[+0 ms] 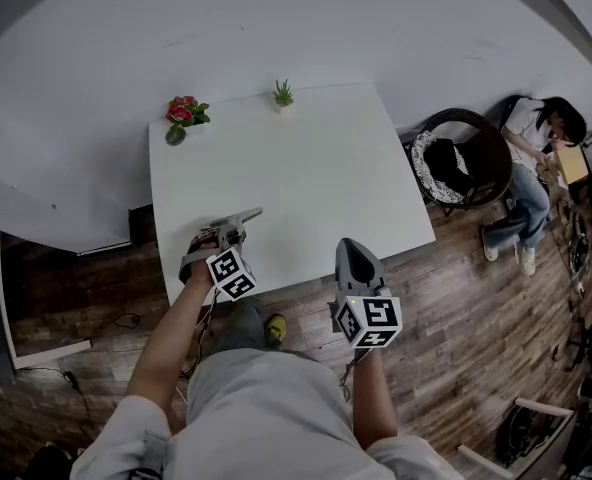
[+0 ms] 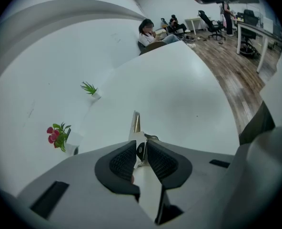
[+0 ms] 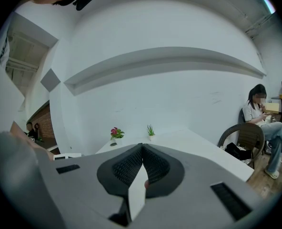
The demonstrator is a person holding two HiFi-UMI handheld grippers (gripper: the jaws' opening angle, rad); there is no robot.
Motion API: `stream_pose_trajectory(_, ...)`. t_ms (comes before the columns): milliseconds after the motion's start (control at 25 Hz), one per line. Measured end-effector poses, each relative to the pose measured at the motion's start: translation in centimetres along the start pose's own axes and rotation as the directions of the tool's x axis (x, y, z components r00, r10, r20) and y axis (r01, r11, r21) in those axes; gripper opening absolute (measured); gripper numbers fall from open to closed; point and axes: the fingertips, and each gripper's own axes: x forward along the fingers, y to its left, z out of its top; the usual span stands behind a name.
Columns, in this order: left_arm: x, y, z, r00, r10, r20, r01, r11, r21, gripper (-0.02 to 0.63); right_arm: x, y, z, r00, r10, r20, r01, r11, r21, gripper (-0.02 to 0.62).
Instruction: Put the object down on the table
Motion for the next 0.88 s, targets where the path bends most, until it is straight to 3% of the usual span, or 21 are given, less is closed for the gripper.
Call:
stream_pose_trajectory(160,-1.0,0.0,0.2,0.999,-0.023,0.043,0.028,0.993,-0.114,0.089,-0.1,0.2,0.2,1.000,0.001,0.007,-0.001,1.000,-0.002,0.009)
stream_pose_trajectory(440,-3.5,0.5,0.7,0.994,-0.007,0.112,0.032,0.975,-0.220,0.092,-0.7,1.2,0.5,1.000,0.012,0.024,-0.012,1.000,-0.004,0.009)
stream_pose_trajectory(880,-9.6,2.1,1.6,0.965,0.116,0.233,0.002,0.892,-0.451,0.061,-2.1,2.2,1.2,0.998,0.024,0.056,-0.024,1.000,-0.005,0.009)
